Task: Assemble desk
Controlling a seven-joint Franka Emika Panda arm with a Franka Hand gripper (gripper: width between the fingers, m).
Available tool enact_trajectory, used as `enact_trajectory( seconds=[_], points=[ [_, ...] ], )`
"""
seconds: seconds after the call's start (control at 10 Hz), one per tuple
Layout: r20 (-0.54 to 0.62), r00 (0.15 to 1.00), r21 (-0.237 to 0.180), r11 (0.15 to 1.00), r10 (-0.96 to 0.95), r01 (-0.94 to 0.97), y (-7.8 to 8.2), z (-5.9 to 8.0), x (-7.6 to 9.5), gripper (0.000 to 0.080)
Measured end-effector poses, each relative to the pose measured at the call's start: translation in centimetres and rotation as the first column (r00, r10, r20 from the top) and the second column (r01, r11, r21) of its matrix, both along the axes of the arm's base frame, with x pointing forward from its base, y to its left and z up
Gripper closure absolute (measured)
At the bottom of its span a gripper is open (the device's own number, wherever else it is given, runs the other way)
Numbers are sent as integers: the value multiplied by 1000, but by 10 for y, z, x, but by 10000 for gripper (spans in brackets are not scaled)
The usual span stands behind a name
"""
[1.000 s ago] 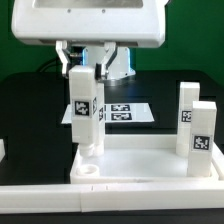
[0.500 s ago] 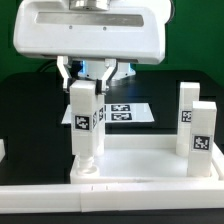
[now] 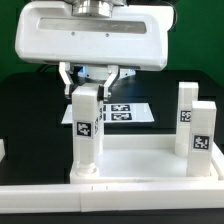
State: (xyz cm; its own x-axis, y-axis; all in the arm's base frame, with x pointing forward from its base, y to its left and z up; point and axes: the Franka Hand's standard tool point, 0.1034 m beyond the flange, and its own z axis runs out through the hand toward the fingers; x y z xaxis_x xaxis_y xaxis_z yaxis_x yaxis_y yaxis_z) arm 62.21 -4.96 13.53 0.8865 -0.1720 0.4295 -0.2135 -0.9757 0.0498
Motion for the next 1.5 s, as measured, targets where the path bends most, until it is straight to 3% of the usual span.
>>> enact_trajectory(
  seconds=[0.4,0.5,0.6,0.7,0.8,0.9,1.1,1.5],
  points=[
    [-3,1000,-6,1000,10,-10,6,-11,-4,514],
    [-3,1000,-6,1000,10,-10,5,-11,-4,442],
    [-3,1000,-6,1000,10,-10,5,-11,-4,442],
    [-3,1000,-6,1000,10,-10,5,-11,-4,259],
    [-13,1000,-4,1000,10,-10,6,-12,-5,259],
    [-42,999,8,1000,7,-7,4,-11,-6,173],
    [-80,996,48,998,-43,47,-13,-7,-5,157],
    [-341,938,140,984,-58,112,-3,-13,-12,150]
  ],
)
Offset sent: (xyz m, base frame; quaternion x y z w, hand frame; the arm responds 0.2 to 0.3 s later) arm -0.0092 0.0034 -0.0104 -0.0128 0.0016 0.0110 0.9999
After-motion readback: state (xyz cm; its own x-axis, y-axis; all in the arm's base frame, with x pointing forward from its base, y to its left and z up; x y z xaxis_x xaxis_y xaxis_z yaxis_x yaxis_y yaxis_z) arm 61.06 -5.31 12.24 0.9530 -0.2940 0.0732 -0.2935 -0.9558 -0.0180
